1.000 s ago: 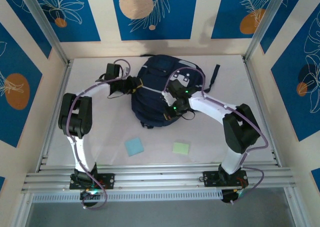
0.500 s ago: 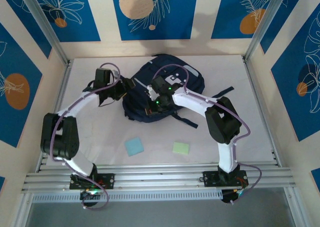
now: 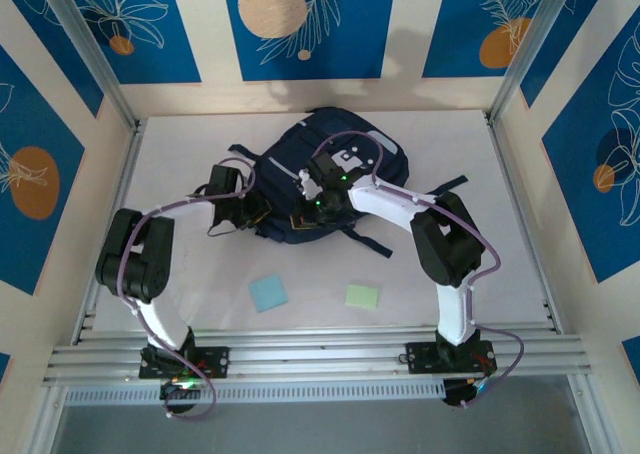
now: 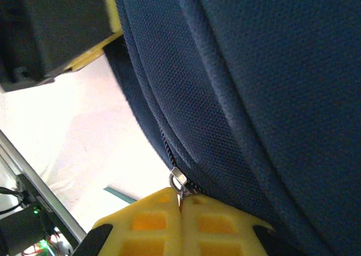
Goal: Pack the student bag
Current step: Zip the student bag at the top-center of the table.
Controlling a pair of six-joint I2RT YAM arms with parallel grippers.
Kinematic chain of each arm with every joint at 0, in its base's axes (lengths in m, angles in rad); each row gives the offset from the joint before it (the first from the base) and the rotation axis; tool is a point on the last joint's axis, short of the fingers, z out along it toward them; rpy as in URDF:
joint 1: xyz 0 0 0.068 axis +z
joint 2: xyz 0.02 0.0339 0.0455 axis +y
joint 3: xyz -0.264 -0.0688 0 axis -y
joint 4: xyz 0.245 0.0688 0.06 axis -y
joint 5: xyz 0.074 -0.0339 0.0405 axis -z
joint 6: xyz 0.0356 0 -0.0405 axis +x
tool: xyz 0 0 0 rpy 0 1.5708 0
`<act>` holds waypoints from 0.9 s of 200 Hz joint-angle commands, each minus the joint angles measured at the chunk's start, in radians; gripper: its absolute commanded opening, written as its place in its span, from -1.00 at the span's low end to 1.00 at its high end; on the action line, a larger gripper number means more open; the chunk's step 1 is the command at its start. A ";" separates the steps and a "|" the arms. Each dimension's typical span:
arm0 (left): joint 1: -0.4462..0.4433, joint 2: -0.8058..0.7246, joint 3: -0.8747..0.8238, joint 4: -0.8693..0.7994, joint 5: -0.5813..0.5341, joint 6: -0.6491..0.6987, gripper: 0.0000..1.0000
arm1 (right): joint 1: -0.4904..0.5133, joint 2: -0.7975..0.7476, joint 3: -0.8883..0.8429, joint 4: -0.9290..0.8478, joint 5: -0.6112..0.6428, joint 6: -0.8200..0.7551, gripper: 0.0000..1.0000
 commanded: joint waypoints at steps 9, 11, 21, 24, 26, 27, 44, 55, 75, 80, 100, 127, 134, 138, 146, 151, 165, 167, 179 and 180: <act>0.010 0.028 0.013 0.034 -0.029 0.022 -1.00 | 0.007 -0.049 -0.013 -0.341 0.092 -0.240 -1.00; 0.012 0.028 0.016 0.030 -0.028 0.024 -1.00 | 0.005 -0.049 -0.013 -0.360 0.107 -0.253 -1.00; 0.020 0.030 0.030 0.015 -0.020 0.035 -1.00 | -0.005 -0.047 -0.018 -0.443 0.190 -0.296 -1.00; 0.023 0.028 0.032 0.012 -0.020 0.037 -1.00 | -0.011 -0.047 -0.020 -0.465 0.213 -0.305 -1.00; 0.024 0.028 0.034 0.012 -0.021 0.039 -1.00 | -0.018 -0.048 -0.021 -0.479 0.229 -0.308 -1.00; 0.025 0.027 0.034 0.011 -0.021 0.040 -1.00 | -0.020 -0.046 -0.022 -0.485 0.236 -0.309 -1.00; 0.034 0.016 0.039 0.001 -0.036 0.050 -1.00 | -0.077 -0.044 -0.029 -0.562 0.352 -0.309 -1.00; 0.038 0.010 0.040 -0.006 -0.041 0.057 -1.00 | -0.115 -0.053 -0.032 -0.570 0.407 -0.305 -1.00; 0.046 0.010 0.037 -0.010 -0.041 0.061 -1.00 | -0.173 -0.078 -0.018 -0.555 0.465 -0.297 -1.00; 0.047 0.010 0.036 -0.011 -0.041 0.062 -1.00 | -0.183 -0.085 -0.011 -0.547 0.482 -0.297 -1.00; 0.051 0.009 0.031 -0.020 -0.040 0.069 -1.00 | -0.218 -0.094 0.022 -0.514 0.575 -0.315 -1.00; 0.056 0.000 0.027 -0.024 -0.037 0.075 -1.00 | -0.263 -0.072 0.076 -0.468 0.763 -0.358 -1.00; 0.057 -0.002 0.027 -0.023 -0.035 0.074 -1.00 | -0.275 -0.064 0.090 -0.454 0.806 -0.365 -1.00; 0.057 -0.003 0.027 -0.025 -0.032 0.076 -1.00 | -0.279 -0.061 0.094 -0.441 0.836 -0.369 -1.00; 0.059 -0.007 0.028 -0.028 -0.031 0.077 -1.00 | -0.287 -0.057 0.100 -0.408 0.882 -0.378 -1.00; 0.059 -0.009 0.028 -0.030 -0.029 0.079 -1.00 | -0.291 -0.052 0.099 -0.390 0.904 -0.385 -1.00; 0.062 -0.017 0.028 -0.035 -0.030 0.083 -1.00 | -0.299 -0.042 0.113 -0.368 0.947 -0.389 -1.00; 0.062 -0.017 0.027 -0.035 -0.029 0.083 -1.00 | -0.298 -0.041 0.115 -0.366 0.950 -0.391 -1.00; 0.066 -0.023 0.028 -0.042 -0.030 0.088 -1.00 | -0.300 -0.039 0.112 -0.337 0.957 -0.402 -1.00; 0.067 -0.023 0.028 -0.043 -0.029 0.089 -1.00 | -0.301 -0.039 0.112 -0.335 0.955 -0.403 -1.00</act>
